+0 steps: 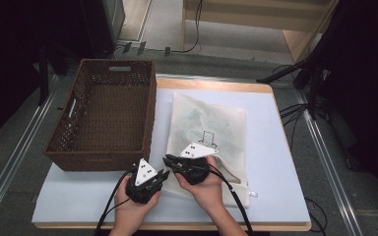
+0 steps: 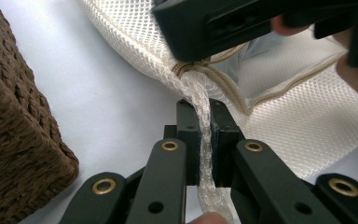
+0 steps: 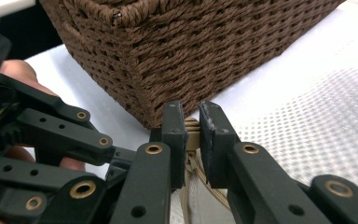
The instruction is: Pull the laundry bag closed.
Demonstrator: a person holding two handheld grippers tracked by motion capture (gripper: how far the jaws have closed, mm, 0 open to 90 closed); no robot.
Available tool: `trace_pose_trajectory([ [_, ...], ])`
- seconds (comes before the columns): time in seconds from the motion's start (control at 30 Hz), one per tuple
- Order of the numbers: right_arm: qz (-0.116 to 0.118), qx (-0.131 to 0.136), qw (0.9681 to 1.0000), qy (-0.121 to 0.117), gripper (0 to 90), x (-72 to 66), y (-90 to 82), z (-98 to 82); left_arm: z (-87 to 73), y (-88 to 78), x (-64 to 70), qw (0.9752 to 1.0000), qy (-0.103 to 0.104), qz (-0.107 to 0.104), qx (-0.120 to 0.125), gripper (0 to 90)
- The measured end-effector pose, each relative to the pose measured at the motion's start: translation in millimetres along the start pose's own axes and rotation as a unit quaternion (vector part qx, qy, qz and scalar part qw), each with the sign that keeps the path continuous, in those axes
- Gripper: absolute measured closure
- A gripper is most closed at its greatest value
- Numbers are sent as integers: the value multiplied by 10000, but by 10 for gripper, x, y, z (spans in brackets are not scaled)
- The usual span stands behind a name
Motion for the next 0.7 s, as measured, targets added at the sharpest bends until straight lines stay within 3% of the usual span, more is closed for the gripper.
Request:
trace_pose_trajectory([
  [0.17, 21, 118, 9998, 133, 821, 40, -98, -45, -2, -10, -20, 9999, -101, -47, 4, 861],
  [0.4, 145, 26, 9994, 316, 814, 68, -144, -158, 6, -14, -24, 9999, -111, -42, 39, 860],
  [0.57, 148, 75, 9989, 433, 728, 92, -143, -201, 3, -14, -29, 9999, -88, -48, 36, 860],
  [0.7, -38, 289, 9982, 525, 677, 167, -198, -152, 1, -18, -32, 9999, -83, -52, 40, 860],
])
Point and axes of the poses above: each handheld gripper's, and its own axes: y roughly forward along the jaws, z roughly out of its top, x roughly to its right, the point moved 10 cm from there along y, roughly forward along the jaws, and after that the axes turned 7 degrees about -z, right-handed, at the moved point
